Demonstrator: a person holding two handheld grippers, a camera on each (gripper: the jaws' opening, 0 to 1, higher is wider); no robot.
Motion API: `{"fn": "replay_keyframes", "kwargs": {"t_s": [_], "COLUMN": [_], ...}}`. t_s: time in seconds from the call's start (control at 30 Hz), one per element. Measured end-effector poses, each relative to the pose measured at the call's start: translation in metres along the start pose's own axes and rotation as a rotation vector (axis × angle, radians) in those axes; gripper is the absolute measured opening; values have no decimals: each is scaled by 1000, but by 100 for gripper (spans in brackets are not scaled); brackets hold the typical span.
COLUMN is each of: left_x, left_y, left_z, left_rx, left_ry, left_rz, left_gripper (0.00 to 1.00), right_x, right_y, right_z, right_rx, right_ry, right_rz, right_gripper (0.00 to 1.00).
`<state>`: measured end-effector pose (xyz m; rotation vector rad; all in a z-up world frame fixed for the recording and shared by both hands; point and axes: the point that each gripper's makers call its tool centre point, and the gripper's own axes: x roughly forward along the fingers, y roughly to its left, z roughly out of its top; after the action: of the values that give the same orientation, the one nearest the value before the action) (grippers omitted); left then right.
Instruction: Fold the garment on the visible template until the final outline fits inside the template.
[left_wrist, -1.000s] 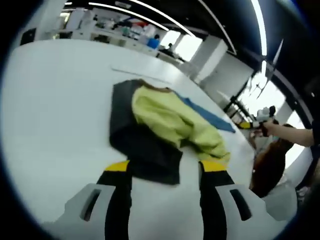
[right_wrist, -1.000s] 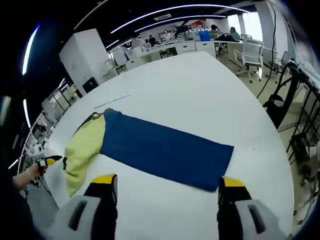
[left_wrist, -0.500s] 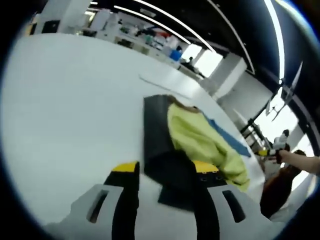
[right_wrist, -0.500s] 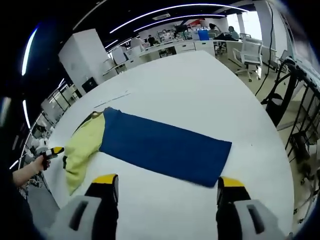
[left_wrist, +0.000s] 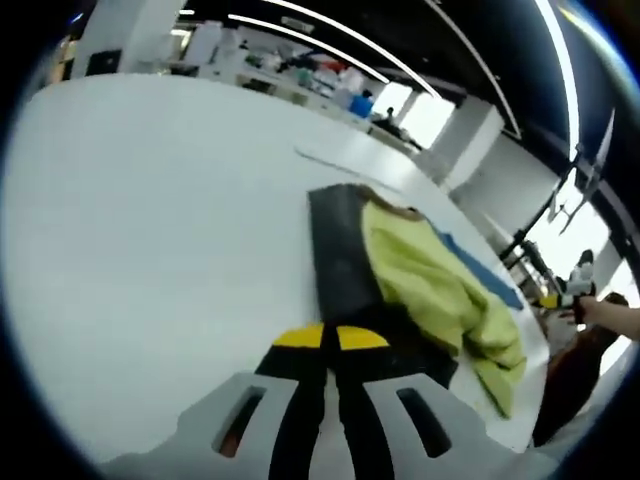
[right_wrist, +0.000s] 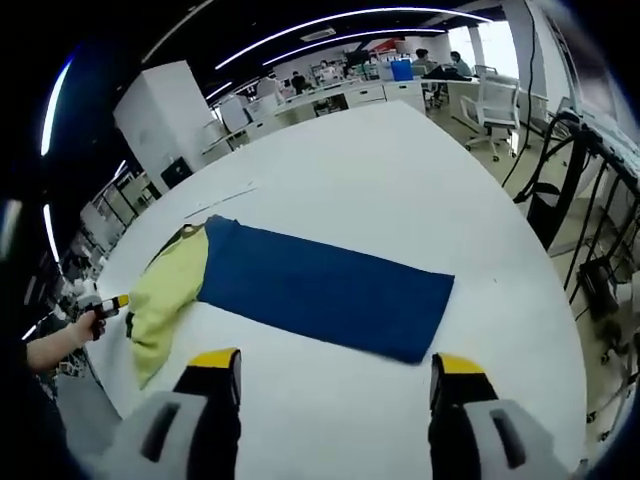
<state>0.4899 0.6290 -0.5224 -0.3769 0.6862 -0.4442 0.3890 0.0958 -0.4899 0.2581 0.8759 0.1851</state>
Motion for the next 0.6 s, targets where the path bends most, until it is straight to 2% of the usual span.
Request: {"fn": "replay_keyframes", "kwargs": {"t_s": [0.13,0.17,0.3,0.4,0.47,0.6], "left_x": [-7,-8,-14,-15,-12,1], "left_y": [-10,-15,-34,-58,-74,-109], "left_z": [15,23,45,65,74,86], "left_rx": [-12,-19,-3,21,55,122], "left_ry": [-45,-73,-119,-152,-151,-145], "left_rz": [-27,-45,-90,-141,-171,-235], "left_gripper": [0,0,0,0,0,0], "right_x": [1,1,3,4,4,4], "right_y": [0,0,3,5,5,7], "right_z": [-1,-1,-2,-3,-3,-4], "right_rx": [9,8,4,0,3,5], "right_ry": [-10,-13,-9,-9,-9,-12], "right_rz": [3,3,14,17,16,23], "right_gripper": [76,75,75,75,75,75]}}
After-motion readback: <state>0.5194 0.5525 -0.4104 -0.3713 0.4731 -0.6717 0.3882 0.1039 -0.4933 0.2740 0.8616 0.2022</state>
